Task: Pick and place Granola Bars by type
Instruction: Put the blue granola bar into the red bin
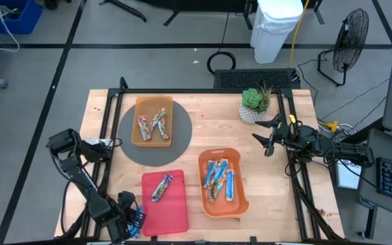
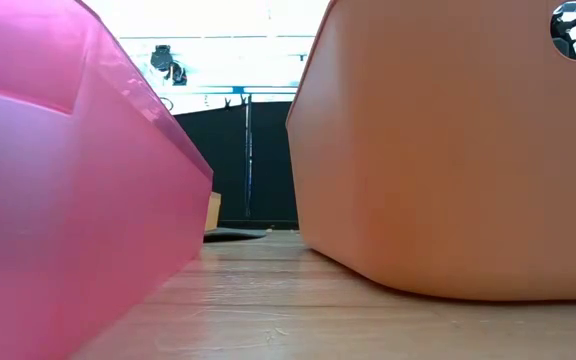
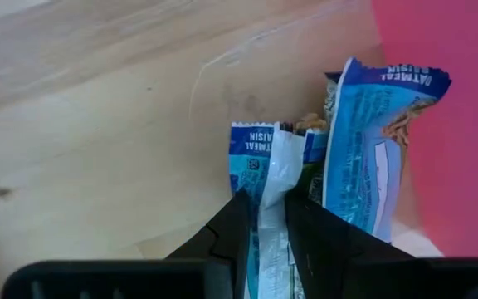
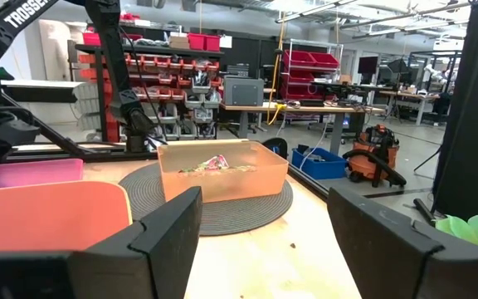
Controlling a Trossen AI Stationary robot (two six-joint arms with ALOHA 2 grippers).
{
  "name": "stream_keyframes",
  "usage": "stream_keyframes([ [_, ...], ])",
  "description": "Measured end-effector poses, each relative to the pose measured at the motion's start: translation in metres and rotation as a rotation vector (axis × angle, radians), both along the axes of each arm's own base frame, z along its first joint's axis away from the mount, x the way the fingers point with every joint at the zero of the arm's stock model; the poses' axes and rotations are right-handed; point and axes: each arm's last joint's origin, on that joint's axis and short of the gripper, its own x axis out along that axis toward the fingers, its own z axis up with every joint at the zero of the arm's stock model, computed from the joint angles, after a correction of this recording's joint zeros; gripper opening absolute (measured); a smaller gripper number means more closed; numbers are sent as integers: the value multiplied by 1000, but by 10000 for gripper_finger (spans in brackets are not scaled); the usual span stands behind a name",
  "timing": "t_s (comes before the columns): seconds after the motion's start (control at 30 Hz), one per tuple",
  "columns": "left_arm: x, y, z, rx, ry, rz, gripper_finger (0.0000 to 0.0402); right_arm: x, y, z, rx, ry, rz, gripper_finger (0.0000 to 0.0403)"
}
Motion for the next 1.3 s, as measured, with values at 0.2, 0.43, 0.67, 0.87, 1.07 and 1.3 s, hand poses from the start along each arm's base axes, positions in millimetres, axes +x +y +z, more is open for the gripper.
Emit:
stream_keyframes([
  [0.2, -7, 3, -2, -4, 117, -4, 78, 0, 0, 0, 0, 0, 0, 251],
  [0.43, -17, 9, 2, 106, 157, -22, 13, 0, 0, 0, 0, 0, 0, 251],
  [0.67, -21, 24, 23, 349, 148, -46, 7, 0, 0, 0, 0, 0, 0, 251],
  [0.87, -24, 42, 60, 528, 84, -31, 5, 0, 0, 0, 0, 0, 0, 251],
  [1.07, -23, 59, 89, 631, 39, -54, 5, 0, 0, 0, 0, 0, 0, 251],
  [1.3, -13, 79, 102, 759, -193, -139, 5, 0, 0, 0, 0, 0, 0, 251],
])
